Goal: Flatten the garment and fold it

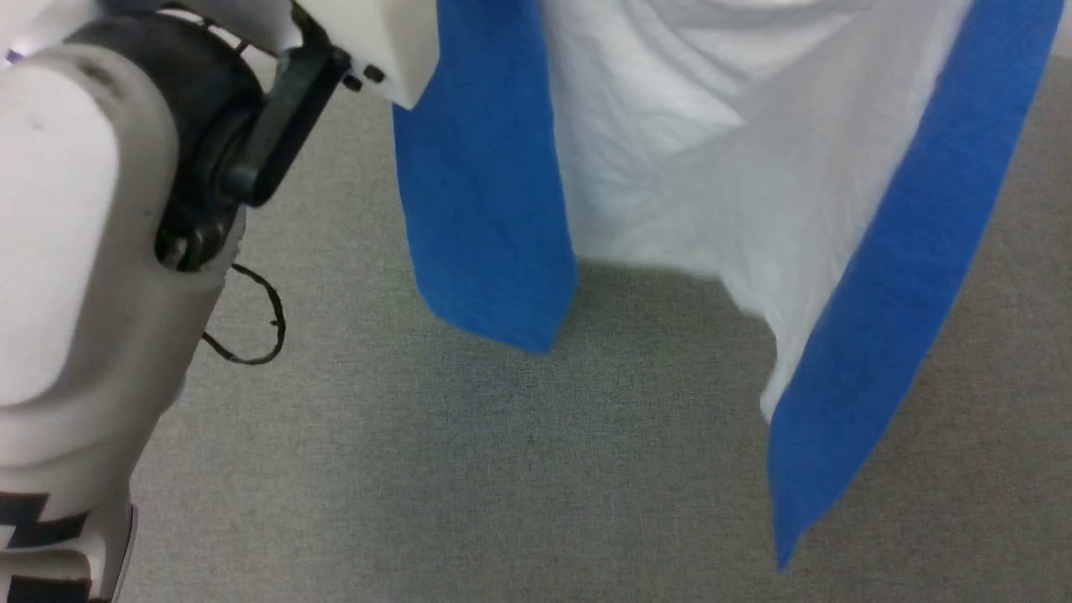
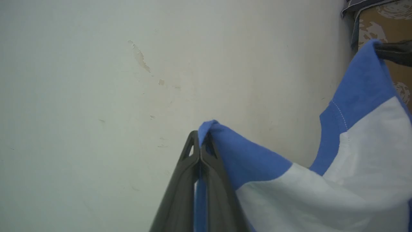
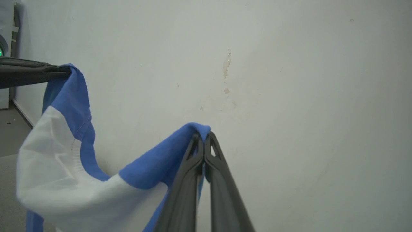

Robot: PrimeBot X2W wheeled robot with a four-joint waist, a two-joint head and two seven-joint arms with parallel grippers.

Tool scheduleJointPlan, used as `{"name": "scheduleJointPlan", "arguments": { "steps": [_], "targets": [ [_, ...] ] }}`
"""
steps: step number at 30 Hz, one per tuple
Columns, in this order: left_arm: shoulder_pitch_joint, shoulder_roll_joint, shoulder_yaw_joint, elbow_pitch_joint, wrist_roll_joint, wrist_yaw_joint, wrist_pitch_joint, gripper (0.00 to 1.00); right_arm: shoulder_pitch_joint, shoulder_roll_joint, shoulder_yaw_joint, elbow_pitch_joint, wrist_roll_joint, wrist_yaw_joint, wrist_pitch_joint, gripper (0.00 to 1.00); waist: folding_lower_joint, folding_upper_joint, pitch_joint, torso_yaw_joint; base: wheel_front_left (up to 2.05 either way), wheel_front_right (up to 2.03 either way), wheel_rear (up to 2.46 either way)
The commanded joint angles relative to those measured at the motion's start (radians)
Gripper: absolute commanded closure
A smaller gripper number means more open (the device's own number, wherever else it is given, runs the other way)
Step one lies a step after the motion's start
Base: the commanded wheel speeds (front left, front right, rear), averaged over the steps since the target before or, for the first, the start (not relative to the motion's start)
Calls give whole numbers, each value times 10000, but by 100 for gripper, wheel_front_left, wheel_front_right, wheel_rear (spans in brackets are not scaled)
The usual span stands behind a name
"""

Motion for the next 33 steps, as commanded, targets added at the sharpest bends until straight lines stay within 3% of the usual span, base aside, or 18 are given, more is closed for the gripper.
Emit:
{"name": "scheduleJointPlan", "arguments": {
  "steps": [1,5,10,18,21,27,33],
  "targets": [
    [-208,-66,87,104,-193,86,186,100,-218,-11,14,154,134,-9,155,100,0,-1,272,-22,0,0,0],
    [-614,-341,111,620,-280,321,486,100,-574,-10,111,653,360,-9,428,100,0,-1,996,-15,0,0,0],
    [-2123,-691,-41,1912,388,426,361,100,-1715,-40,576,1648,-22,-9,380,100,0,-1,2219,-83,0,0,0],
    [-5562,-1210,-158,4434,1881,486,-896,100,-4993,1,1449,3847,-1252,-9,-714,100,0,-1,3892,-149,0,0,0],
    [-6177,-1379,-194,4905,2156,543,-1394,100,-5621,15,1625,4282,-1455,-9,-1050,100,0,-1,4210,-149,0,0,0],
    [-7290,-1530,-623,5641,2818,197,-2800,100,-6806,-432,2335,4910,-1705,-9,-2061,100,0,-1,5537,-160,0,0,0],
    [-6750,-1411,-1191,5717,2991,-281,-3771,100,-6562,-1050,3172,5137,-1125,-9,-3171,100,0,-1,6547,-150,0,0,0]
  ]
}}
